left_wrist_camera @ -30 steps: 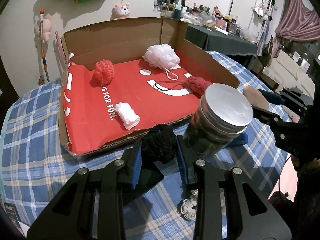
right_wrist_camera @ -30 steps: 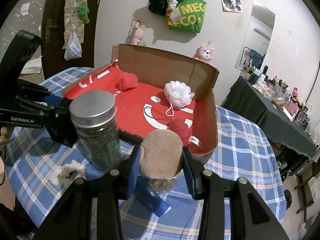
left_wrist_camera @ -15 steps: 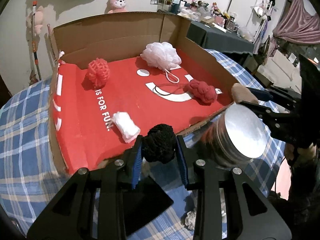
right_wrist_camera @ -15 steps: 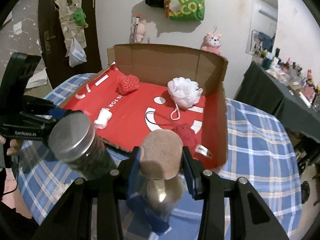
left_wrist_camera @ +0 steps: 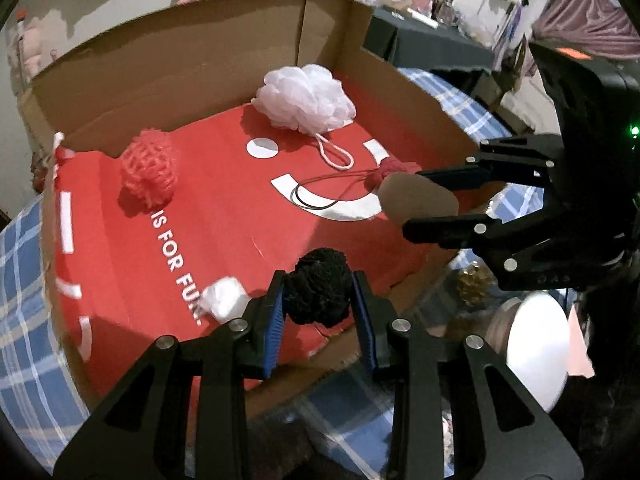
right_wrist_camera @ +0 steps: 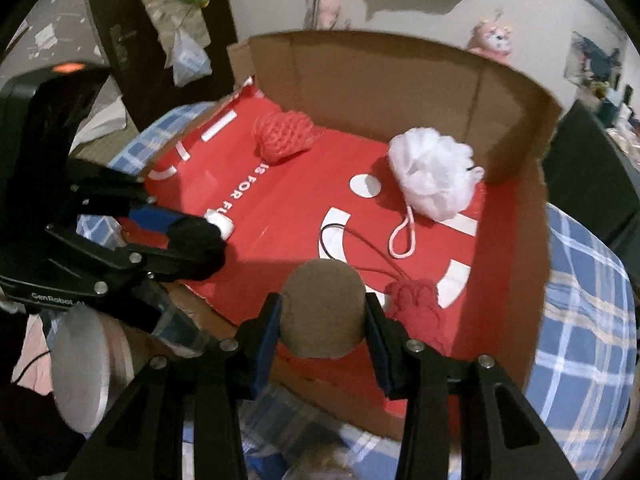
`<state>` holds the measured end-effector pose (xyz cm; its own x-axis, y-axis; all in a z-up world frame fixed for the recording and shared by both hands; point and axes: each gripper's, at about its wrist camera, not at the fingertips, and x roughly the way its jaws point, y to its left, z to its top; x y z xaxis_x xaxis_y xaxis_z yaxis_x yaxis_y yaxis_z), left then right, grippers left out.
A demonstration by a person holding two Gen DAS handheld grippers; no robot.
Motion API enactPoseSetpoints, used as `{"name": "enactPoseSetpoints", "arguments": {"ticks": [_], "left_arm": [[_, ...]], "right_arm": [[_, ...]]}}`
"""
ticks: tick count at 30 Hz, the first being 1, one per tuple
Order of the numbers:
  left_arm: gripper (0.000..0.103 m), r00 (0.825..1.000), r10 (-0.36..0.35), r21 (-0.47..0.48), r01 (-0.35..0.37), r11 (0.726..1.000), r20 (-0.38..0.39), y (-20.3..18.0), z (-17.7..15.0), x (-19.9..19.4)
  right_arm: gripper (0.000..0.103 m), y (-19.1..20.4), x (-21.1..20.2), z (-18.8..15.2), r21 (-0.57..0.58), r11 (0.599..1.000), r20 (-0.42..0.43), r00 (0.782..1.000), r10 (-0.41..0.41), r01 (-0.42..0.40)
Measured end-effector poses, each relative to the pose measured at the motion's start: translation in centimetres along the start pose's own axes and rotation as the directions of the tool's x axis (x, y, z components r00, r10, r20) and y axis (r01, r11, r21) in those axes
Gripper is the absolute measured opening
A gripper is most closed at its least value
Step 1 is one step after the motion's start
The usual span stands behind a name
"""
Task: Organize soft objects
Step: 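Carry the black pom-pom and tan pad up into the cardboard box, then open both tools to drop the pom-pom and pad in the box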
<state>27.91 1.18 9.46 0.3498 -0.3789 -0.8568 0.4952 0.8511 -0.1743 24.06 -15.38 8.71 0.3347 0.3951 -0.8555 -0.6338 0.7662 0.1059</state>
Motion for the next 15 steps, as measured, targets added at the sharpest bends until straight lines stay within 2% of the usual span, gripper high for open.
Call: {"name": "enactPoseSetpoints", "arguments": {"ticks": [7, 15], "left_arm": [[0.03, 0.996, -0.02, 0.045, 0.024, 0.999, -0.084, 0.3, 1.4, 2.7], [0.03, 0.99, 0.009, 0.084, 0.004, 0.996, -0.144, 0.2, 2.2, 4.7]], "right_arm": [[0.043, -0.6, 2.3, 0.8, -0.03, 0.999, -0.077, 0.996, 0.038, -0.04], [0.044, -0.5, 3.3, 1.3, -0.08, 0.996, -0.136, 0.99, 0.031, -0.042]]}}
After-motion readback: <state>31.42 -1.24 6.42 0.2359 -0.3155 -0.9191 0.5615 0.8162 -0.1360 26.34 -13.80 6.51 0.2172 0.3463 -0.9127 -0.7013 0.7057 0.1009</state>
